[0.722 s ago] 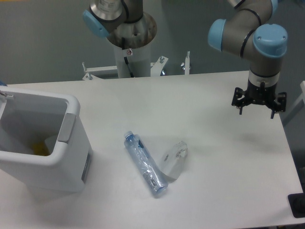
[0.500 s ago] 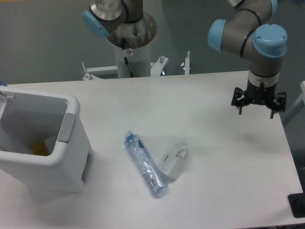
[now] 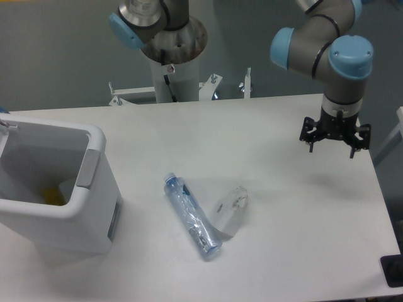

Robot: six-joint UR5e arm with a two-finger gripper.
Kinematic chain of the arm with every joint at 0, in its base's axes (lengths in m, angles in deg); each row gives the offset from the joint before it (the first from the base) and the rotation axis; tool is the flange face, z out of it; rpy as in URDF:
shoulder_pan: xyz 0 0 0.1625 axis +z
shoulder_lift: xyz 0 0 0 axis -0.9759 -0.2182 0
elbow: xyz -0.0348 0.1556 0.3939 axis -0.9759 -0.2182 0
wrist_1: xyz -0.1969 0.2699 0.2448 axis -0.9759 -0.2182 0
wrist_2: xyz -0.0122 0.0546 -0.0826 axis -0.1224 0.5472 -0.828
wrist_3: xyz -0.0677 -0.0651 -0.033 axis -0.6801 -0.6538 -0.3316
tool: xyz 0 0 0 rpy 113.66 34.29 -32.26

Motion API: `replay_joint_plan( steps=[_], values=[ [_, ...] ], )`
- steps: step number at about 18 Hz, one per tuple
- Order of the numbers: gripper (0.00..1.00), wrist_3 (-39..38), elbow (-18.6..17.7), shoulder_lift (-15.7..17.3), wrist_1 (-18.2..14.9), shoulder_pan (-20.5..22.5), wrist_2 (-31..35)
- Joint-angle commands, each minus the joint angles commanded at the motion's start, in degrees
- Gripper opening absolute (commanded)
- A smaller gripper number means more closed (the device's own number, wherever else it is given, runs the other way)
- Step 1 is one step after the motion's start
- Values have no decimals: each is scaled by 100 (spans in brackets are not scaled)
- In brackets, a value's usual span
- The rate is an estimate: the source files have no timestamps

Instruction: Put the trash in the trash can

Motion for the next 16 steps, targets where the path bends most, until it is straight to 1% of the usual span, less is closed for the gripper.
replay_joint_plan(
  steps=[2, 4, 7, 9, 10, 16],
  values=[
    [100, -81, 0, -61, 9, -158, -9],
    [100, -63, 9, -193, 0, -351, 26],
    [100, -107, 9, -273, 9, -588, -9],
    [100, -422, 9, -439, 52, -860, 61],
    [100, -571, 44, -501, 105, -922, 105],
    [100, -643, -79, -501, 132, -1309, 88]
  ],
)
